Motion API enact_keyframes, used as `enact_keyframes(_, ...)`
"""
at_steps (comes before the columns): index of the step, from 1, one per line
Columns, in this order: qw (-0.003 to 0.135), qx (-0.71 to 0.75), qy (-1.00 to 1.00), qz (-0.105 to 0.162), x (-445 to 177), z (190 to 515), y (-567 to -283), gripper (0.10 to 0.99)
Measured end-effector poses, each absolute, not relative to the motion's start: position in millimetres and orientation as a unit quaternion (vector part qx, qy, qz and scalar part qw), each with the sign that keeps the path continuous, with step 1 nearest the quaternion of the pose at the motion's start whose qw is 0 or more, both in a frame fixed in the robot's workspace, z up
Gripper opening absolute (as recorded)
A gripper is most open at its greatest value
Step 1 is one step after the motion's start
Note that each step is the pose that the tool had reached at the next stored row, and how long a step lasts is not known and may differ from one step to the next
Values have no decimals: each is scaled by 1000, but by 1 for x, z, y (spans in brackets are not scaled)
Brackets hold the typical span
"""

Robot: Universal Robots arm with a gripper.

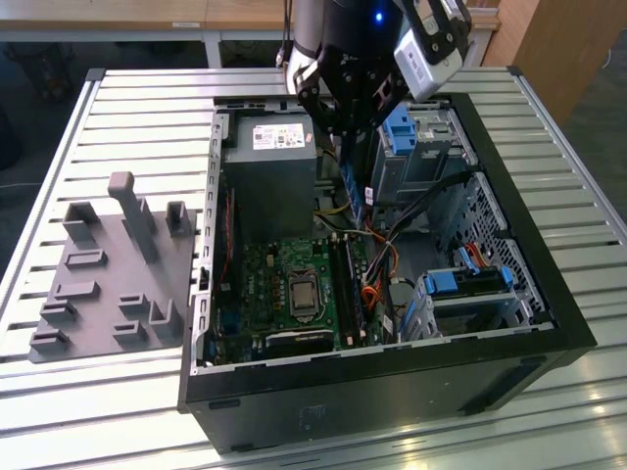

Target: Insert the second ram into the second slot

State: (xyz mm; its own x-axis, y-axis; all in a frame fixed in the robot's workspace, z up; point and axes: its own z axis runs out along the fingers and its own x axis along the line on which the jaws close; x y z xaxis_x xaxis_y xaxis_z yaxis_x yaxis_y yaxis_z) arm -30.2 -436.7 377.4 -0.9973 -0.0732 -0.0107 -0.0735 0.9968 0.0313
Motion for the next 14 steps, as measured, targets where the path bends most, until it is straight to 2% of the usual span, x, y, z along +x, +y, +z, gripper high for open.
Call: enact_keyframes(14, 5, -11, 1000, 16, -30, 375, -438, 137)
